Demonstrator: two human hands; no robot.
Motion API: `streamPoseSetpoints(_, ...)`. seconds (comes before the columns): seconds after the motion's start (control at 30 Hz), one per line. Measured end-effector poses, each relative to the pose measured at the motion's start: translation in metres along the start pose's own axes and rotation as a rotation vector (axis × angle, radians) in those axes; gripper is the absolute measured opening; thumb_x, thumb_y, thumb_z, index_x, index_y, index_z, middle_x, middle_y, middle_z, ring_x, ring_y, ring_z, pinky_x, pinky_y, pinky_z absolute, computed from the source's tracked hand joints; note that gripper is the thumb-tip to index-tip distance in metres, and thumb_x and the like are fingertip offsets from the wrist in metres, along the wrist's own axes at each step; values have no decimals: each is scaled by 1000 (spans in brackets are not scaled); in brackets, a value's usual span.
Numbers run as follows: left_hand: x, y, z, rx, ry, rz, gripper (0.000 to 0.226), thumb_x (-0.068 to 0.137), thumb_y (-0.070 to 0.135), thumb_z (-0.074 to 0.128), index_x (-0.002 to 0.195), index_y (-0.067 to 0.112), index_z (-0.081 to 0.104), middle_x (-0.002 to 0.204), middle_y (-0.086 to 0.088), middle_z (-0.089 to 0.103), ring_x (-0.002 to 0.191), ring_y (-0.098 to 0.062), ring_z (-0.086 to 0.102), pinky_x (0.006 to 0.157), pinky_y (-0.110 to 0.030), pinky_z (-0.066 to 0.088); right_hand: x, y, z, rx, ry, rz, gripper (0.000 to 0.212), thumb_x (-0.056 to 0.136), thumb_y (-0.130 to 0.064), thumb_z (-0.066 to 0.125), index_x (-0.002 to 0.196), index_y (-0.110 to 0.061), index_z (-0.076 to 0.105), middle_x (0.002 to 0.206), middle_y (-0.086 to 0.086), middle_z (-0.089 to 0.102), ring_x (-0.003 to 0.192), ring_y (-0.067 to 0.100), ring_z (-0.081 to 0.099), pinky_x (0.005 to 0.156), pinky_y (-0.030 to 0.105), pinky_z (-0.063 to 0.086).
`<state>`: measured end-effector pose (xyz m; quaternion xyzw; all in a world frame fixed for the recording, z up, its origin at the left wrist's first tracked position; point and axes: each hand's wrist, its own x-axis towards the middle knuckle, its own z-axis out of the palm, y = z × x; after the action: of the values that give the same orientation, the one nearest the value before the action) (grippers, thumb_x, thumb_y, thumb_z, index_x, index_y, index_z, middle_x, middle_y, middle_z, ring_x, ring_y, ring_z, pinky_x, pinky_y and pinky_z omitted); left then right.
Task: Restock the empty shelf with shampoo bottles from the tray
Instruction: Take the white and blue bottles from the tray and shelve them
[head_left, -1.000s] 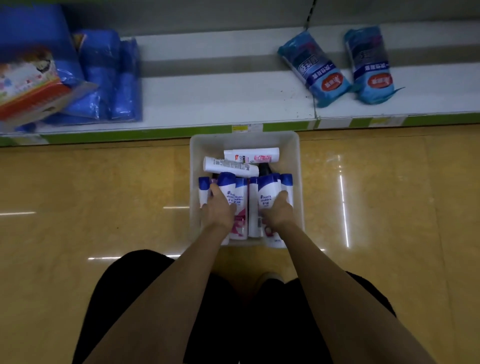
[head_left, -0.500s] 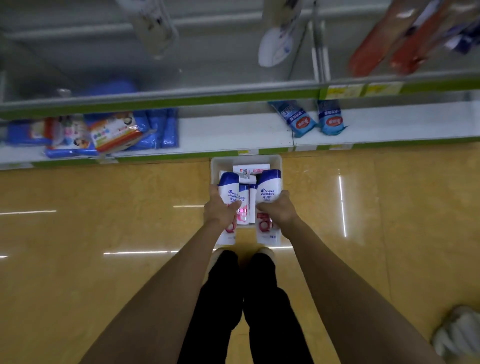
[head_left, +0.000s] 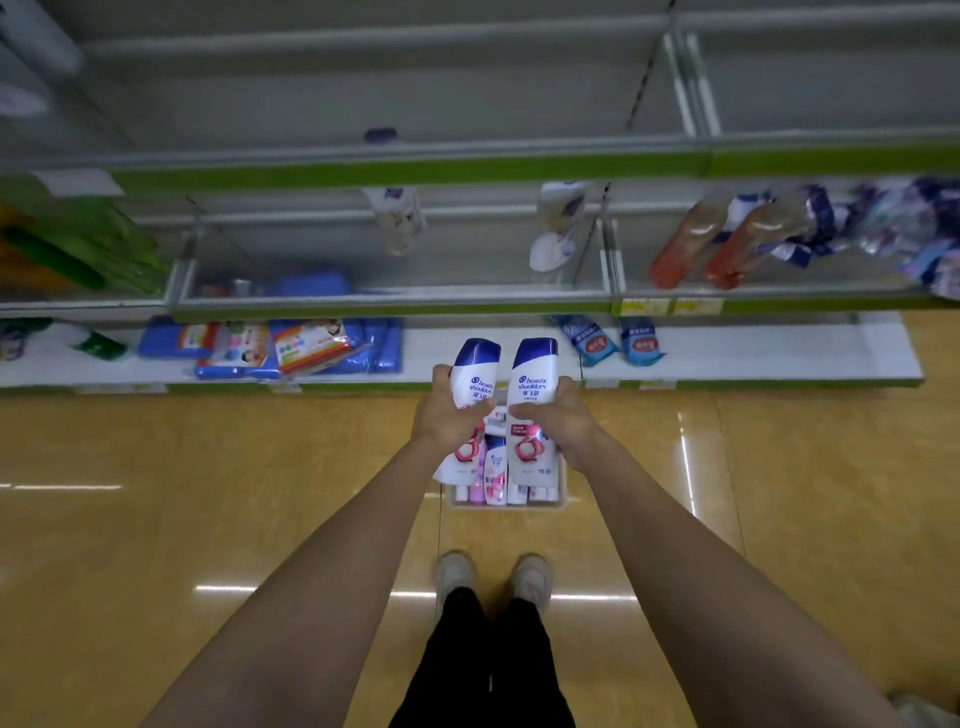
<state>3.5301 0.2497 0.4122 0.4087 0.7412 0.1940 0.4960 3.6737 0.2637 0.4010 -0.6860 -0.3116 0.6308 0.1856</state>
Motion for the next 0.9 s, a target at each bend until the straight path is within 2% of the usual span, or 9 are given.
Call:
streamPoseSetpoints(0.13, -20, 39, -22, -28, 40, 88, 44, 82, 26, 71, 116, 10, 48, 101, -2, 60, 94, -20, 58, 77, -27, 44, -30, -40, -7, -7, -55, -114, 55, 78, -11, 72, 122, -7, 38, 114, 14, 62, 103, 30, 63, 89, 48, 53)
streamPoseSetpoints(0.2, -31, 62, -34, -60, 52, 152, 46, 82, 24, 71, 119, 10, 48, 101, 0, 58, 96, -21, 58, 76, -27, 44, -49, -64, -14, -12, -65, -169, 55, 79, -7, 70, 123, -5, 37, 115, 14, 62, 103, 29, 63, 90, 47, 53)
streamPoseSetpoints(0.3, -45, 98, -54, -81, 89, 262, 46, 82, 23, 71, 120, 9, 50, 102, -1, 60, 92, -19, 56, 67, -25, 43, -70, -101, -26, -18, -58, -261, 48, 83, -6, 67, 115, -12, 32, 109, 9, 59, 103, 28, 61, 91, 45, 52)
streamPoseSetpoints(0.37, -56, 120, -67, -109, 112, 314, 45, 82, 22, 71, 119, 8, 51, 103, -3, 62, 92, -18, 57, 74, -25, 42, -85, -123, -32, -18, -60, -311, 46, 84, -3, 66, 114, -12, 31, 104, 8, 59, 97, 28, 61, 86, 43, 52)
streamPoseSetpoints(0.43, -66, 140, -79, -142, 114, 349, 42, 82, 18, 71, 117, 6, 51, 103, -5, 62, 91, -19, 58, 74, -26, 44, -99, -143, -38, -34, -55, -348, 49, 82, -3, 68, 118, -7, 34, 105, 12, 63, 89, 28, 65, 81, 44, 55)
streamPoseSetpoints(0.57, -88, 181, -102, -148, 138, 470, 41, 81, 18, 71, 115, 8, 49, 105, -6, 62, 96, -22, 60, 79, -30, 46, -128, -183, -52, -94, -33, -444, 56, 76, -10, 74, 118, -7, 37, 108, 16, 65, 93, 32, 67, 85, 52, 54)
streamPoseSetpoints(0.67, -104, 209, -116, -158, 171, 546, 33, 82, 13, 70, 108, 13, 48, 99, -4, 59, 91, -18, 56, 78, -27, 42, -155, -207, -61, -78, -16, -499, 50, 79, -9, 72, 114, -5, 37, 105, 16, 64, 91, 31, 67, 78, 45, 56)
streamPoseSetpoints(0.8, -124, 240, -134, -195, 215, 610, 34, 81, 15, 71, 106, 12, 48, 104, -9, 62, 95, -24, 60, 86, -36, 48, -181, -239, -72, -100, -17, -599, 52, 80, -8, 71, 121, 0, 42, 110, 20, 66, 80, 26, 68, 64, 34, 55)
streamPoseSetpoints(0.9, -139, 260, -141, -219, 252, 668, 36, 81, 14, 71, 109, 12, 48, 104, -7, 59, 94, -22, 58, 86, -34, 47, -199, -260, -81, -76, -2, -663, 46, 83, -6, 68, 114, -6, 34, 106, 15, 62, 85, 27, 65, 69, 39, 55)
